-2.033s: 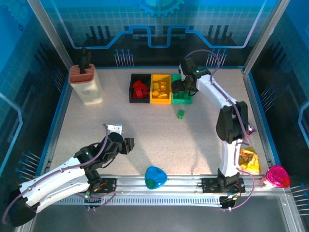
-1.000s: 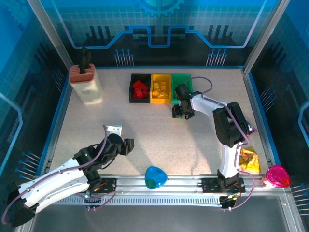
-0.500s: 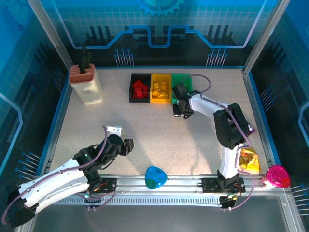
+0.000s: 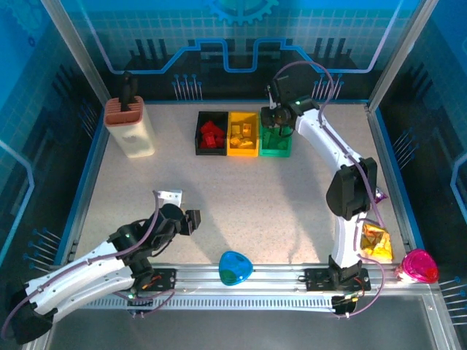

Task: Sort the legos into containers by color
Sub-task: Place the lego in the container.

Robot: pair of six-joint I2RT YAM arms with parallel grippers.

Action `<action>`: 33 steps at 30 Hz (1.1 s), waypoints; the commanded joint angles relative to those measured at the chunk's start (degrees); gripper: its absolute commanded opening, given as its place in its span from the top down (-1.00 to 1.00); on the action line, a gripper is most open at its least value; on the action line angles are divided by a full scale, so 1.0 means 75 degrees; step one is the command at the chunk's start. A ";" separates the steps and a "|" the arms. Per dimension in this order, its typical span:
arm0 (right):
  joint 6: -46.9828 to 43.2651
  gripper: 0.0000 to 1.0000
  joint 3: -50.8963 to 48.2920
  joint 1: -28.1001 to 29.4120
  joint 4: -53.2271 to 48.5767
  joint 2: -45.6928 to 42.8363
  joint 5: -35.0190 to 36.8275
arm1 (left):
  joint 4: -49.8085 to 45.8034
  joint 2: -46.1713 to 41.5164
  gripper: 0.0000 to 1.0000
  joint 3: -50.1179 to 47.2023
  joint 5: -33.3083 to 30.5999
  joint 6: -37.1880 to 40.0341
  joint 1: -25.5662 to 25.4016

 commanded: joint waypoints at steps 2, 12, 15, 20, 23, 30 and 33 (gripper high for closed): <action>-0.0168 0.32 0.0927 -0.0173 -0.0993 0.1070 -0.0135 | -0.0186 -0.0050 -0.13 0.0142 -0.0241 -0.0026 -0.0065; -0.0102 -0.66 0.1789 -0.0391 -0.1338 0.1828 -0.0073 | -0.0276 -0.0052 -0.13 0.0221 -0.0380 0.0067 -0.0074; -0.0148 -0.78 0.1385 -0.0327 -0.1074 0.1468 -0.0018 | -0.0218 -0.0021 -0.13 0.0258 -0.0412 0.0112 -0.0074; -0.0121 -0.78 0.0365 -0.0302 -0.0513 0.0591 -0.0066 | -0.0137 0.0121 -0.14 0.0335 -0.0473 0.0225 -0.0071; -0.0142 -0.78 -0.0185 -0.0302 -0.0253 0.0099 -0.0131 | -0.0145 0.0203 -0.22 0.0410 -0.0520 0.0290 -0.0072; -0.0206 -0.81 -0.1614 -0.0303 0.0650 -0.1210 -0.0438 | -0.0117 0.0158 -0.70 0.0552 -0.0891 0.0481 -0.0062; -0.0203 -0.83 -0.2335 -0.0302 0.1090 -0.1890 -0.0445 | -0.0080 0.0146 -0.78 0.0627 -0.1189 0.0671 -0.0071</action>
